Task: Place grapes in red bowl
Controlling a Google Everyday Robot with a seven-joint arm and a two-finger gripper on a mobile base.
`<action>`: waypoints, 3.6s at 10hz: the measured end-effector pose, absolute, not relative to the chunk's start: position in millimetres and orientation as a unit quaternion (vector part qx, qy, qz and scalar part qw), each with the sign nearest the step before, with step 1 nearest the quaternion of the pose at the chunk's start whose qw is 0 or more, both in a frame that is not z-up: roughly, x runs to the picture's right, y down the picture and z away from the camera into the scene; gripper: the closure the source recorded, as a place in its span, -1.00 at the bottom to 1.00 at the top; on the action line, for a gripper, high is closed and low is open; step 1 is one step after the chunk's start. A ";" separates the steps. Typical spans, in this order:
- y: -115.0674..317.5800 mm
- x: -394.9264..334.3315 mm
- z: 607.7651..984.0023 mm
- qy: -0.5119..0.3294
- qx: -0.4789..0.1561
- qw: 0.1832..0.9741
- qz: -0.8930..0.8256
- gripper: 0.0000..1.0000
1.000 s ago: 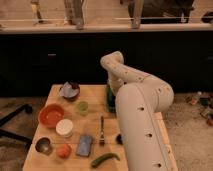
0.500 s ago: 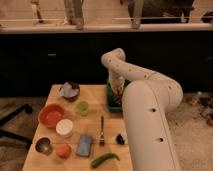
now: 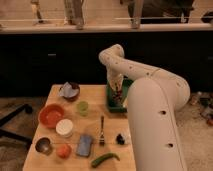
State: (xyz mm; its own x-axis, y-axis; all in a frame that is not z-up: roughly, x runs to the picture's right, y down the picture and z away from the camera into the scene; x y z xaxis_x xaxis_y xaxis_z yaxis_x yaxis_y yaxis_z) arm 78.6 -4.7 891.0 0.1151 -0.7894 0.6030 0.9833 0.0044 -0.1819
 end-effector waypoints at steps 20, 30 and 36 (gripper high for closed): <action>9.7 -61.4 814.7 -0.188 -0.219 0.606 -0.741 1.00; 42.2 -187.8 760.2 -0.248 -0.144 0.497 -0.819 1.00; 73.8 -245.9 782.5 -0.290 -0.149 0.452 -0.830 1.00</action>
State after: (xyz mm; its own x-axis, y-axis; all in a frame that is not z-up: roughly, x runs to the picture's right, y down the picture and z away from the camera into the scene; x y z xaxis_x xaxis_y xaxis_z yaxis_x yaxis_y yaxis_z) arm -245.9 73.8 782.5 -0.5474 -0.6645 0.5088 0.8367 -0.4235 0.3471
